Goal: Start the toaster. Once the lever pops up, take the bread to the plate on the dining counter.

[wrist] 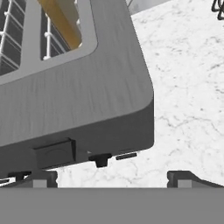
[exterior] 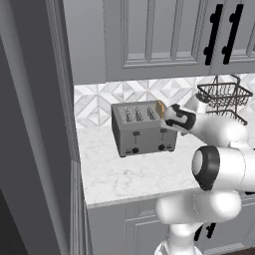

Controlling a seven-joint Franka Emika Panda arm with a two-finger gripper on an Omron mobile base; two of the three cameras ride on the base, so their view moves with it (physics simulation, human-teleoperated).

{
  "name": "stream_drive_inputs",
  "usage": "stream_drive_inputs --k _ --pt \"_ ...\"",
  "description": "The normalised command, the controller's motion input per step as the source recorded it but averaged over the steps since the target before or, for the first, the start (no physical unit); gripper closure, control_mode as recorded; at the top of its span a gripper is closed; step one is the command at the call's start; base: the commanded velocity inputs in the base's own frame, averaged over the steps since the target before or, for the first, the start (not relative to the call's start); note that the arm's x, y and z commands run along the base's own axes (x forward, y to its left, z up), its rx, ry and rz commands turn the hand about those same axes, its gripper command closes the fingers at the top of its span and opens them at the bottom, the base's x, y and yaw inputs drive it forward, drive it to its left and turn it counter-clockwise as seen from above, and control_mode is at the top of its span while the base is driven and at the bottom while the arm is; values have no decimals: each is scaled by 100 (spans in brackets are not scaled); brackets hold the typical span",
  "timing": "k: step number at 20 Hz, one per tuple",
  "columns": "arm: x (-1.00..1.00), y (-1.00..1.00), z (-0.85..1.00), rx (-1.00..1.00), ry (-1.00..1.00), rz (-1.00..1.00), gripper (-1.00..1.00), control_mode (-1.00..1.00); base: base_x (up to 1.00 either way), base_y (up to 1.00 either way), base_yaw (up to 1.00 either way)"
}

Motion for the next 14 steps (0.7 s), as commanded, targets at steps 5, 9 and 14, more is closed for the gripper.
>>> stream_drive_inputs --k 5,9,14 --pt "31 0 -14 0 -3 -3 -100 -100 0 0 0" --pt "22 0 -20 0 -2 -2 -100 -100 0 0 0" --pt "8 0 -33 0 -1 -2 -100 -100 0 0 0"
